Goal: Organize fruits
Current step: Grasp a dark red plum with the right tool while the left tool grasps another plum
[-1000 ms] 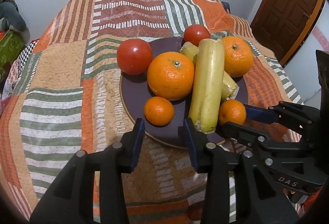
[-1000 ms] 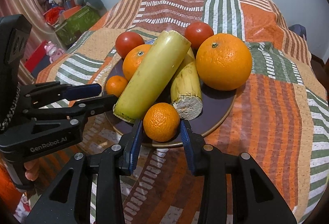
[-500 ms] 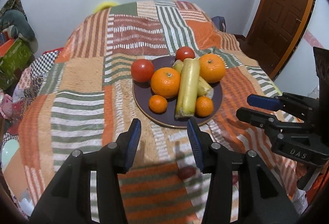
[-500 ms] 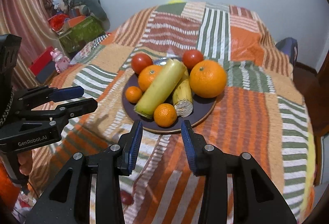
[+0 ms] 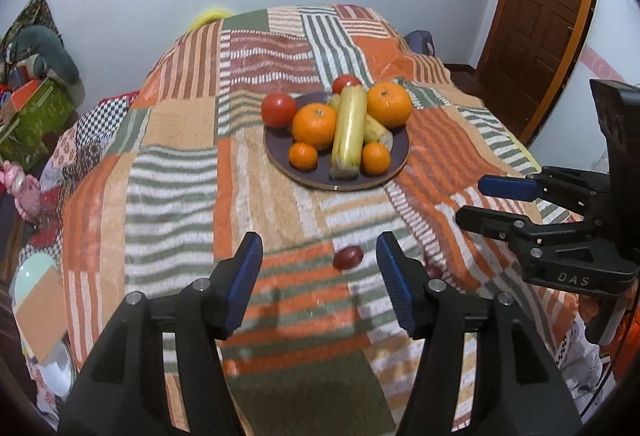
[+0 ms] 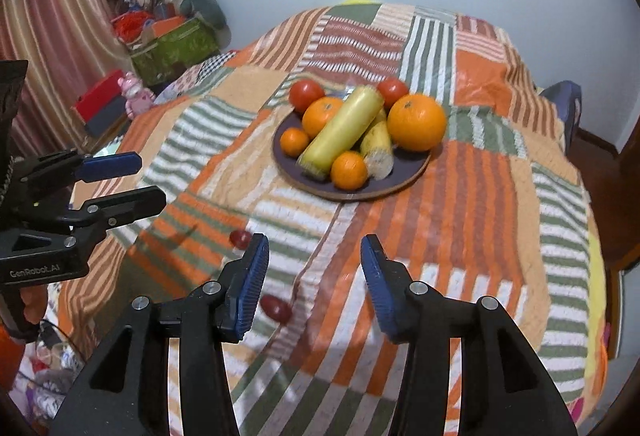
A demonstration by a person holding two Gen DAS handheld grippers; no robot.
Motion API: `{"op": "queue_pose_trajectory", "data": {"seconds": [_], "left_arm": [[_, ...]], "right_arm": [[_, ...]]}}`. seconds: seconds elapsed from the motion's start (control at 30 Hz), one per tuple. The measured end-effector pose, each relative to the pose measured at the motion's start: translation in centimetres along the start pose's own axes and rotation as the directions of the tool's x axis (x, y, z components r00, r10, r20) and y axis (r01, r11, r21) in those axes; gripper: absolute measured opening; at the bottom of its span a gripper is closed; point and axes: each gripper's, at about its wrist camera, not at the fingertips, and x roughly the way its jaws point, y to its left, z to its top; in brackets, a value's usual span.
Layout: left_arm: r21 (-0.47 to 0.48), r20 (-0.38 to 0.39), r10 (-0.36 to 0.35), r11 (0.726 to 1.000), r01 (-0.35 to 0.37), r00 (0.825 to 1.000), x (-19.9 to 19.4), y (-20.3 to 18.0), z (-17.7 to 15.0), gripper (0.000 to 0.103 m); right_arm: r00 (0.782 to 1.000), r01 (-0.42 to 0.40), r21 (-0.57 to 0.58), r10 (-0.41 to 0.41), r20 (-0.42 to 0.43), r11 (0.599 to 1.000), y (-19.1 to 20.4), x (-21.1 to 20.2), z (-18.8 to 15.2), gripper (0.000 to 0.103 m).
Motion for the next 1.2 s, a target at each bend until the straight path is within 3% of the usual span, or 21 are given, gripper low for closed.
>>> {"op": "queue_pose_trajectory", "data": {"seconds": [0.27, 0.57, 0.67, 0.93, 1.07, 1.2], "left_arm": [[-0.090, -0.073, -0.039, 0.995, 0.033, 0.997, 1.8, 1.2, -2.4, 0.063], [-0.079, -0.125, -0.032, 0.997, 0.022, 0.992, 4.2, 0.9, -3.8, 0.063], [-0.069, -0.136, -0.033, 0.997, 0.024, 0.990, 5.0, 0.5, -3.8, 0.063], [-0.042, -0.148, -0.043, 0.998, 0.037, 0.988, 7.3, -0.6, -2.6, 0.060], [-0.038, -0.165, -0.053, 0.998, 0.048, 0.985, 8.7, -0.9, -2.0, 0.048], [-0.050, -0.188, -0.082, 0.996, 0.074, 0.979, 10.0, -1.0, -1.8, 0.044]], "right_arm": [[0.994, -0.066, -0.022, 0.064, -0.094, 0.998, 2.0, 2.3, -2.7, 0.041], [0.986, -0.054, -0.040, 0.047, -0.159, 0.998, 2.5, 5.0, -3.5, 0.028], [0.986, -0.057, -0.051, 0.048, -0.158, 0.997, 2.3, 5.0, -3.5, 0.022], [0.991, -0.072, -0.021, 0.069, -0.114, 0.997, 1.3, 3.9, -3.4, 0.021], [0.994, -0.067, 0.003, 0.067, -0.085, 0.998, 0.3, 3.1, -2.9, 0.021], [0.996, -0.057, 0.013, 0.058, -0.068, 0.998, -0.6, 2.7, -2.4, 0.021]]}}
